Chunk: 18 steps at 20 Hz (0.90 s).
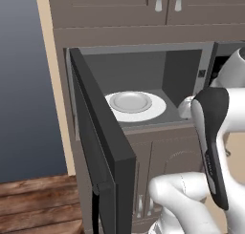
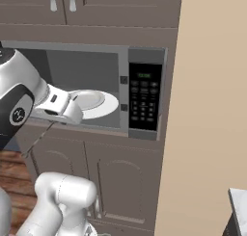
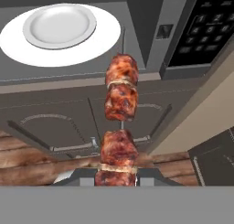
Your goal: Pick the kebab skewer from the microwave and place it on plate located on the counter.
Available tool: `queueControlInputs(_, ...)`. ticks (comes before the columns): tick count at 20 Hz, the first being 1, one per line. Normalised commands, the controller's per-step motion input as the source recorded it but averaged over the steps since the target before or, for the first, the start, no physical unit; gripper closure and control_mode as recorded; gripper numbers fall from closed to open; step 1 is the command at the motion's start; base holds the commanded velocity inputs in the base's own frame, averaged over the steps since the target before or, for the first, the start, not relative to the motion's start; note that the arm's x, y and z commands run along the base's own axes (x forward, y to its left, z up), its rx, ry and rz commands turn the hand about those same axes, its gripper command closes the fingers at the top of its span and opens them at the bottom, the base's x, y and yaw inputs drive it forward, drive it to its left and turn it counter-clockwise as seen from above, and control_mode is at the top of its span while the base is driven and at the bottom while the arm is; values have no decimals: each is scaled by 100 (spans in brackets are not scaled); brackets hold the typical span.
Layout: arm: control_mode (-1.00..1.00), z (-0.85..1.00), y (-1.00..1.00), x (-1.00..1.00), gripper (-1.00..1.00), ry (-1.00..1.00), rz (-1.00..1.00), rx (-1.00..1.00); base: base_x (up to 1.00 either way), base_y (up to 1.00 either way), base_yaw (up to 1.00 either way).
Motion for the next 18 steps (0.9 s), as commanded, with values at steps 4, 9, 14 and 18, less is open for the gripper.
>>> queueControlInputs(4,-100,0,-9,-31,100,0,0,0,0,0,0)
queueControlInputs(9,100,0,0,0,100,0,0,0,-76,-31,0)
queueControlInputs(14,100,0,0,0,100,0,0,0,-100,-44,0)
queueControlInputs(18,100,0,0,0,100,0,0,0,-81,-30,-2)
